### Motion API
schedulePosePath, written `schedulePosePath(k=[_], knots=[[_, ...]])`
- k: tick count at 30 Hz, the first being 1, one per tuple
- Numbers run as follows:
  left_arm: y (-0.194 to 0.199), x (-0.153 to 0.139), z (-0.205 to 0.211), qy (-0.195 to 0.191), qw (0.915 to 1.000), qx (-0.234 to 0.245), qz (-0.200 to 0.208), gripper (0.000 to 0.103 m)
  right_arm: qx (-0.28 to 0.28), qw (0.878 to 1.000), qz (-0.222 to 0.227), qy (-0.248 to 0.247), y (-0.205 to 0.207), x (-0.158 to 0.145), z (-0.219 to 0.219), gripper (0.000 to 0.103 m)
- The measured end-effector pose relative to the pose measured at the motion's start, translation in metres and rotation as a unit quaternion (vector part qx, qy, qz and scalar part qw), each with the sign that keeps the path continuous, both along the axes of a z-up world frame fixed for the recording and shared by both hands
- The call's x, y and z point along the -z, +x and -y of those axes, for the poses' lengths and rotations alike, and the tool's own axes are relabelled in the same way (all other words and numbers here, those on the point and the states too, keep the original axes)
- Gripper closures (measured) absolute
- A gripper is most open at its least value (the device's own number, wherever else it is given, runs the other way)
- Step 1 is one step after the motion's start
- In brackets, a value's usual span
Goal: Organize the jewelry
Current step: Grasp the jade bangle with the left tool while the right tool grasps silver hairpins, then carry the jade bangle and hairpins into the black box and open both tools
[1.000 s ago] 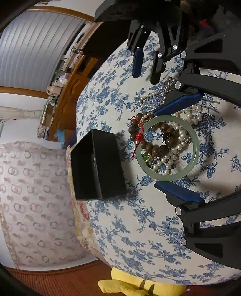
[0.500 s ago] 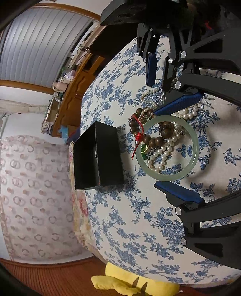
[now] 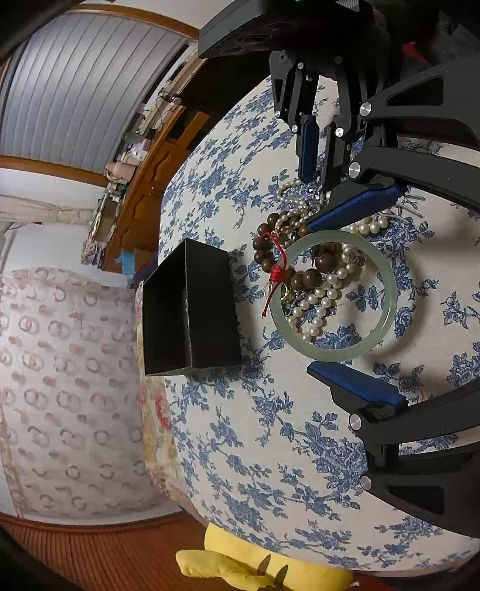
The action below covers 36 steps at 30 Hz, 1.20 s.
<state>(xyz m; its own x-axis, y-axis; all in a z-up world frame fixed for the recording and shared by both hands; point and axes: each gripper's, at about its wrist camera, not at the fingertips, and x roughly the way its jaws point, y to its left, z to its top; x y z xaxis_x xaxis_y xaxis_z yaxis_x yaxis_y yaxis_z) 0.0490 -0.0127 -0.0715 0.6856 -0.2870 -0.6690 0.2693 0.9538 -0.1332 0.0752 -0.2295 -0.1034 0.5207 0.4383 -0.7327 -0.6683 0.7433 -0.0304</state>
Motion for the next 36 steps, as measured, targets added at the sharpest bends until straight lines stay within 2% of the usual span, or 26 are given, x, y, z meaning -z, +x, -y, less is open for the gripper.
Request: schedulePosePath(k=[12, 21, 32, 36], knots=[[0.000, 0.000, -0.002, 0.000, 1.0000, -0.001, 0.001, 0.034, 0.024, 0.998, 0.050, 0.003, 0.006, -0.020, 0.011, 0.080], [0.006, -0.013, -0.005, 0.002, 0.9998, -0.007, 0.017, 0.034, 0.025, 0.997, 0.072, 0.011, 0.022, -0.043, 0.013, 0.080], [0.037, -0.038, -0.010, 0.020, 0.9991, -0.005, 0.036, 0.034, 0.037, 0.993, 0.114, 0.015, 0.085, -0.071, 0.007, 0.079], [0.053, -0.046, -0.015, 0.016, 0.9990, -0.011, 0.039, 0.034, 0.038, 0.992, 0.116, 0.022, 0.115, -0.074, 0.000, 0.079]])
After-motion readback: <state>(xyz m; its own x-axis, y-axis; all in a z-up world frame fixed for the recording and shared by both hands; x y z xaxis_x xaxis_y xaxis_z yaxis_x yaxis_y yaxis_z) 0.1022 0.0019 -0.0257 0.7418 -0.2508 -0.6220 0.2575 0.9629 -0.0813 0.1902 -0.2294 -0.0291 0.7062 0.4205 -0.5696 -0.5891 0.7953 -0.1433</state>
